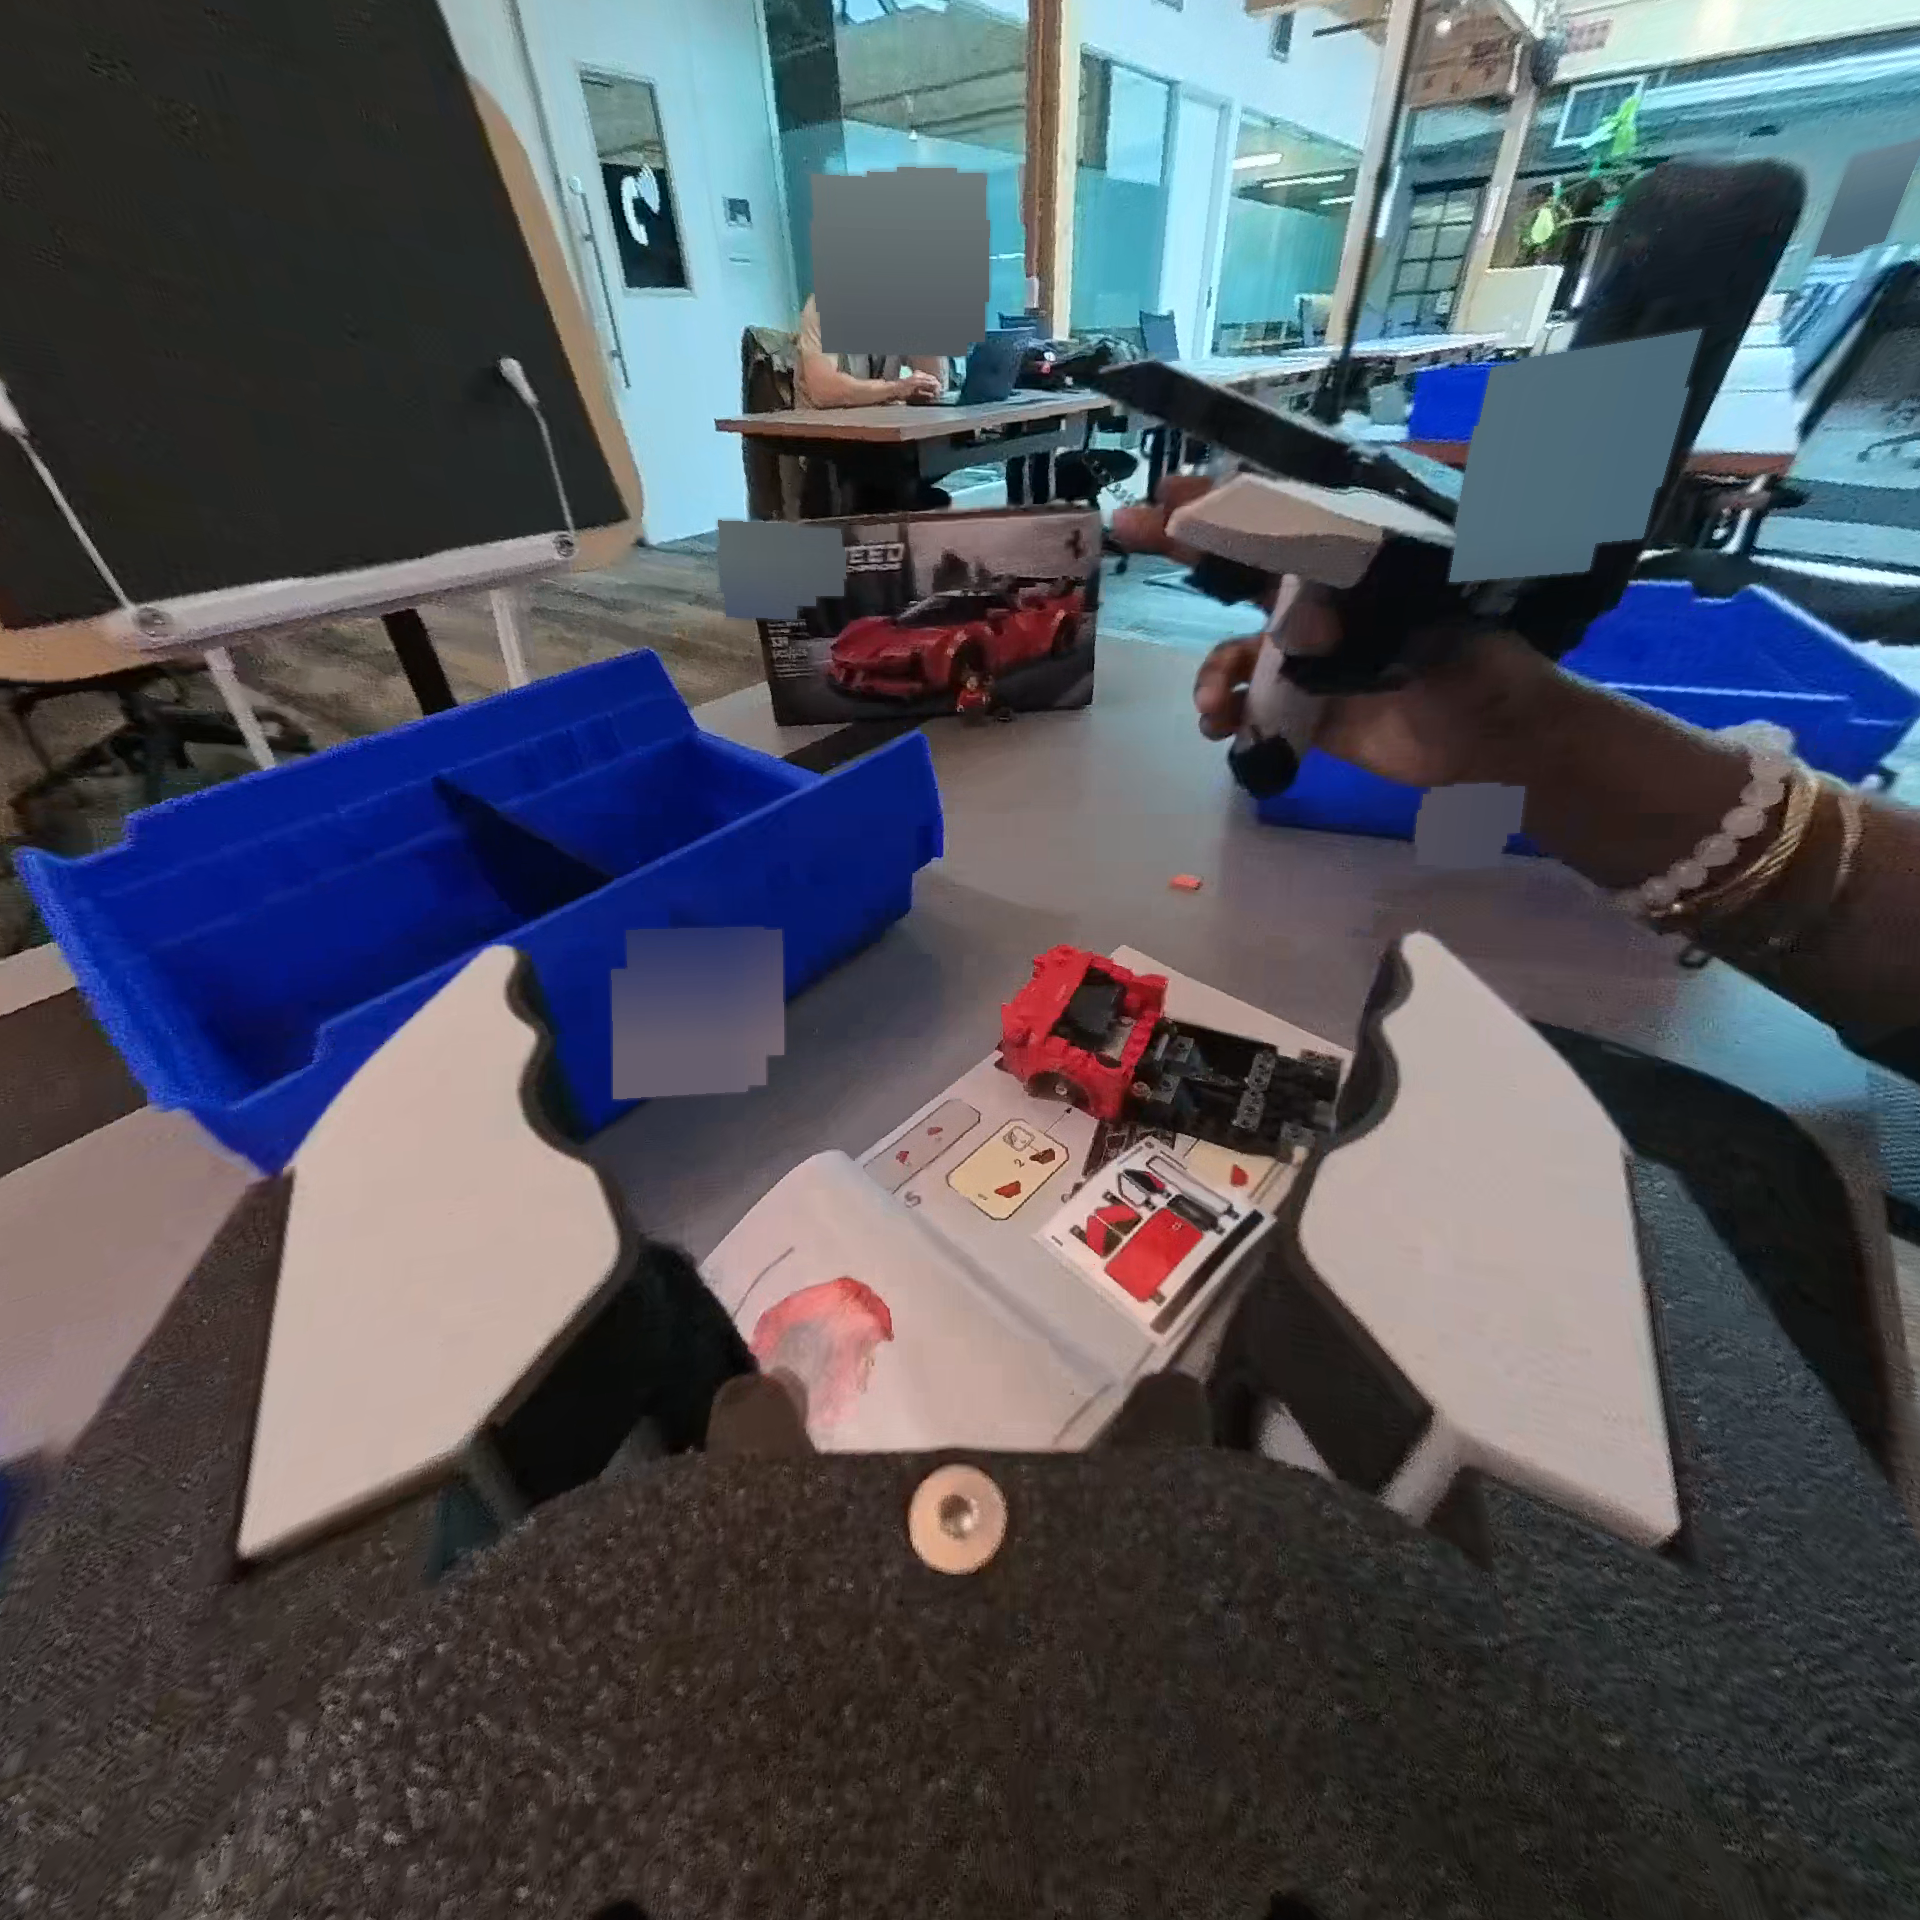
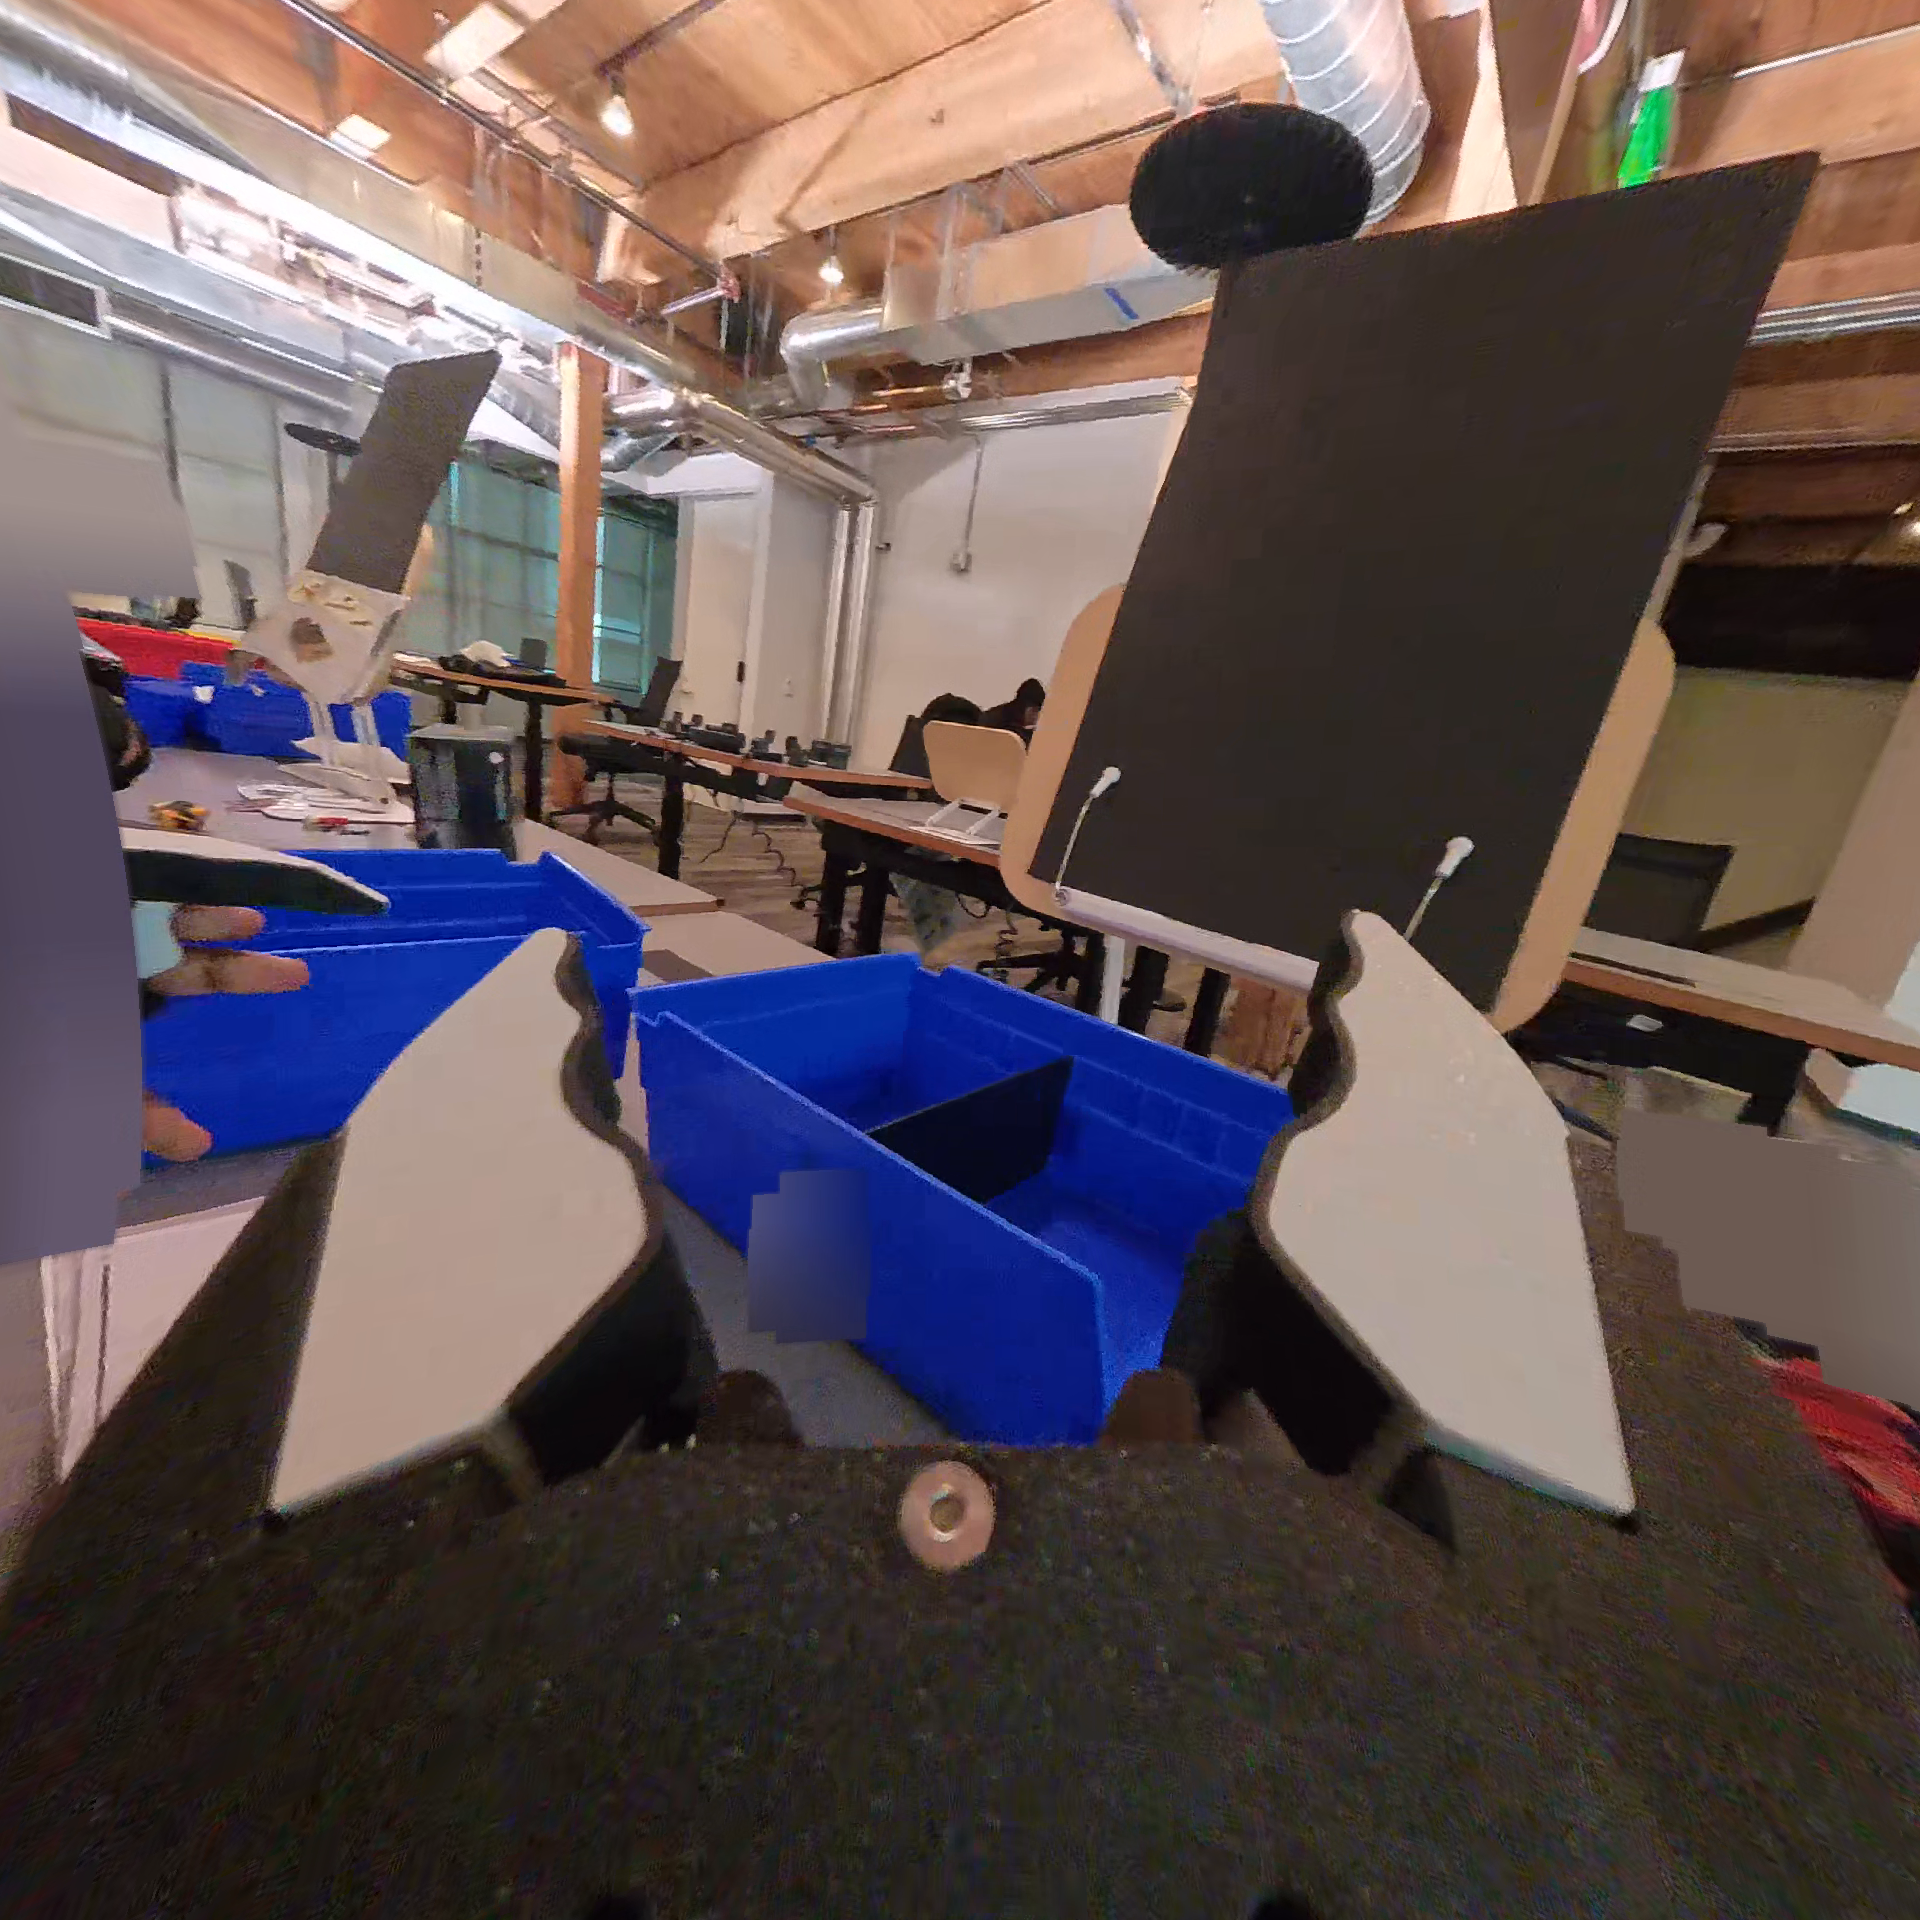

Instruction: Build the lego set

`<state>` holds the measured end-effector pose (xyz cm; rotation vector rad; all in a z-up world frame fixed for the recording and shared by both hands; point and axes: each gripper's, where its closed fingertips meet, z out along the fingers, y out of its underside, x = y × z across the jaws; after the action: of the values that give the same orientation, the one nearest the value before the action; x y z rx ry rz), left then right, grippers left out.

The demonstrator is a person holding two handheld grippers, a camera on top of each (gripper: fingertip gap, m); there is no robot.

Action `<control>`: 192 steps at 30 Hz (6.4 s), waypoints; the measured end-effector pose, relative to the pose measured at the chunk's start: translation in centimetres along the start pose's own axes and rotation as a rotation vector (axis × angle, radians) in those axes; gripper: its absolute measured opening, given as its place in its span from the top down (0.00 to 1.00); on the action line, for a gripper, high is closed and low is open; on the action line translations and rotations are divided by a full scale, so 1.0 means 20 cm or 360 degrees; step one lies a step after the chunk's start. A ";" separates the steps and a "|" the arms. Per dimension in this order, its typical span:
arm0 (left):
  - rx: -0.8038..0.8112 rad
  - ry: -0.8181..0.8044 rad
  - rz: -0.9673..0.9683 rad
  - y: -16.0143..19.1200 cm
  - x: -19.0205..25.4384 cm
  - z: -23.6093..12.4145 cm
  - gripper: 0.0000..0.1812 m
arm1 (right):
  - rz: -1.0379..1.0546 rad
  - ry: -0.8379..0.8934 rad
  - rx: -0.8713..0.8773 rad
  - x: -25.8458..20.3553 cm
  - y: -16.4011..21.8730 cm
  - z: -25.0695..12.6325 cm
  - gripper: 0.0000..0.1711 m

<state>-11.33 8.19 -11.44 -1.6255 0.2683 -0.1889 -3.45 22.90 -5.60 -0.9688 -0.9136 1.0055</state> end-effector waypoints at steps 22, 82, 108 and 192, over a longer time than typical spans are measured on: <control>-0.0318 0.0467 0.0048 0.32 0.27 0.07 1.00 | -0.0067 -0.0897 -0.1000 -0.55 0.52 -0.33 0.99; -0.0308 0.0234 -0.0343 0.38 0.11 0.10 0.70 | -0.0052 -0.1366 -0.1957 -0.77 0.86 -0.38 0.96; 0.0324 0.0917 -0.0794 0.01 0.32 0.00 1.00 | 0.0884 -0.1229 -0.0627 -0.76 0.11 -0.20 0.66; 0.0453 0.1066 -0.0327 -0.13 0.48 -0.06 1.00 | -0.0341 -0.1062 -0.0540 -0.89 0.02 -0.28 0.94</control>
<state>-2.31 4.46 -9.14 -1.2624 0.5557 -0.8947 -3.25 4.89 -10.51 -0.7896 -1.7503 1.0210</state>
